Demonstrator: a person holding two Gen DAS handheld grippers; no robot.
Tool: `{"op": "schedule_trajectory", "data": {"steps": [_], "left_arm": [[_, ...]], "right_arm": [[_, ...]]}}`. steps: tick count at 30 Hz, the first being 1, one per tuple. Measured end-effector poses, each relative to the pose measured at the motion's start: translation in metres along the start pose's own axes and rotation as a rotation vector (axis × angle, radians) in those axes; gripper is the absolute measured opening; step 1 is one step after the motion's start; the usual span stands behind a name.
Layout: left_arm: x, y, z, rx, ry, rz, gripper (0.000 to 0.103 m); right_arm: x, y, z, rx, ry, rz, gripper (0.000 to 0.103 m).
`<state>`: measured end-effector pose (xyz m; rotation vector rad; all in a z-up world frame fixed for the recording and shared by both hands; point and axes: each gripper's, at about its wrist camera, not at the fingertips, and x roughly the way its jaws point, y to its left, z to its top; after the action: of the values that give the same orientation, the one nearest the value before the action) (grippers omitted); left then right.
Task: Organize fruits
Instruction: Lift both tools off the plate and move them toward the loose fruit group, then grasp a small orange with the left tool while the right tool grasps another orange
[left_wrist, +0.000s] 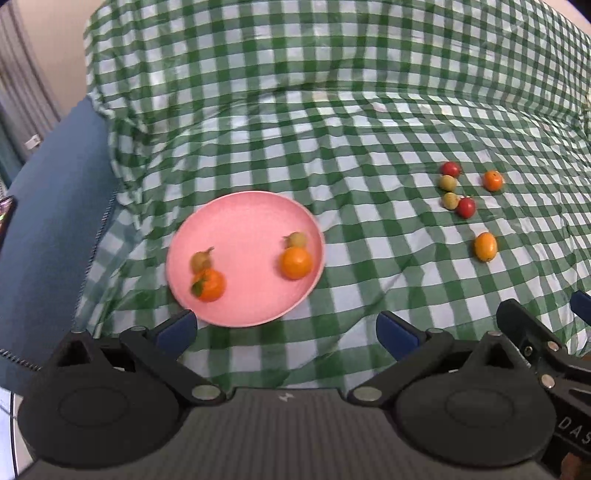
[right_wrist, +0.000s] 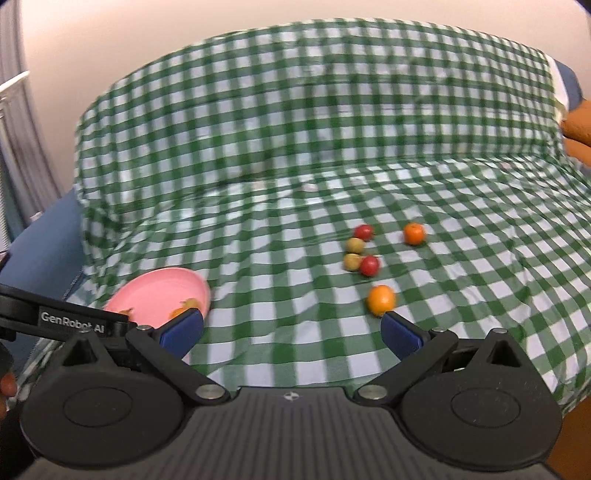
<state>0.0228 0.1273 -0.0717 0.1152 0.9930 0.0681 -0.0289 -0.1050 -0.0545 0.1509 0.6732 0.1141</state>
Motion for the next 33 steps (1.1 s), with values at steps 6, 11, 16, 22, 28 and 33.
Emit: {"op": "schedule_trajectory", "data": {"steps": [6,11,16,22,28,33], "left_arm": [[0.020,-0.033,0.015,0.040,0.016,-0.016,0.103],[0.041,-0.062,0.030,0.055,0.040,-0.042,0.103],[0.071,-0.090,0.050,0.040,0.073,-0.082,0.103],[0.103,-0.130,0.070,0.066,0.095,-0.128,0.103],[0.129,-0.183,0.077,0.129,0.127,-0.212,0.103],[0.153,-0.221,0.074,0.181,0.158,-0.221,0.103]], "right_arm": [[0.013,-0.030,0.003,0.035,0.001,-0.057,0.101],[0.025,-0.062,0.008,0.080,-0.003,-0.102,0.101],[0.042,-0.098,0.016,0.139,-0.010,-0.164,0.101],[0.071,-0.137,0.023,0.206,0.007,-0.211,0.101],[0.103,-0.171,0.038,0.222,0.020,-0.249,0.101],[0.151,-0.202,0.055,0.159,0.071,-0.203,0.101]]}}
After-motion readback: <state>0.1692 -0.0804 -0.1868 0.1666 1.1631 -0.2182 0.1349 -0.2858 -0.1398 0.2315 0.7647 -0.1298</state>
